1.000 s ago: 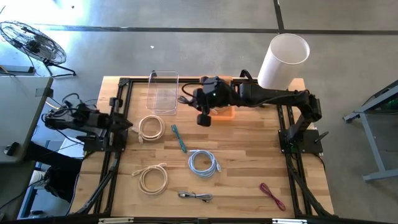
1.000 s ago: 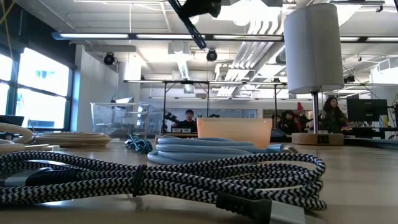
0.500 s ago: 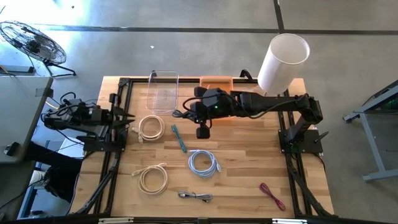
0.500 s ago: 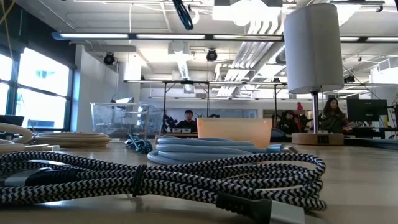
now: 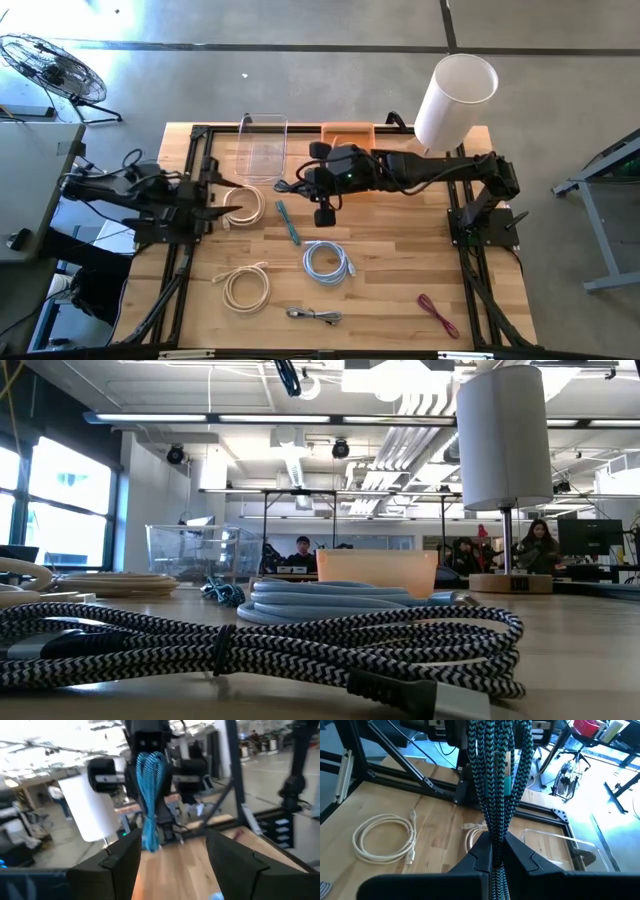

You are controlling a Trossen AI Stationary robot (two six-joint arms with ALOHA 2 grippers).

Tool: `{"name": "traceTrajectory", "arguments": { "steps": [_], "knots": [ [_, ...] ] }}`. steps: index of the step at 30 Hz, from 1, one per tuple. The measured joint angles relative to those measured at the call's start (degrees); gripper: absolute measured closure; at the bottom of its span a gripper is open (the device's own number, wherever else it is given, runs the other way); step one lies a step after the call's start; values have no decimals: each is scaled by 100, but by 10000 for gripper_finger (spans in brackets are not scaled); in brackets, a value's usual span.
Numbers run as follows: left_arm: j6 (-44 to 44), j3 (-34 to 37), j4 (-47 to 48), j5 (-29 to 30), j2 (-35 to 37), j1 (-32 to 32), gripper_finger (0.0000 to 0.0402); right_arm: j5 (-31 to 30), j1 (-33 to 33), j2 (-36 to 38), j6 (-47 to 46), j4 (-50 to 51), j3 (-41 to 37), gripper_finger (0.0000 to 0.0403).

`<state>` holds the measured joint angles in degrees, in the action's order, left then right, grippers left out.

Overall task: Pick & Place USB Port
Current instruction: Put the right black and blue charger cable in the transparent bin

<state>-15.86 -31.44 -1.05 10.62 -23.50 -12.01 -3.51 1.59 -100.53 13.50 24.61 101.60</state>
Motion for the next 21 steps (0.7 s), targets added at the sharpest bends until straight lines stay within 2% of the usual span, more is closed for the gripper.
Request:
{"name": "traceTrajectory", "arguments": {
  "steps": [2, 12, 18, 21],
  "knots": [
    [53, -36, -284, 134, -311, 2, 181, 0, 16, 0, 0, -1, 0, 388],
    [-4, -940, -315, 268, -1541, 4, 181, -9, 87, 0, 26, 1, 0, 388],
    [-231, -1234, -193, 658, -2087, 36, 181, -11, 119, 0, 46, 1, 0, 388],
    [-111, -1357, -227, 434, -2282, 276, 181, -13, 144, 0, 69, 1, 0, 388]
  ]
}}
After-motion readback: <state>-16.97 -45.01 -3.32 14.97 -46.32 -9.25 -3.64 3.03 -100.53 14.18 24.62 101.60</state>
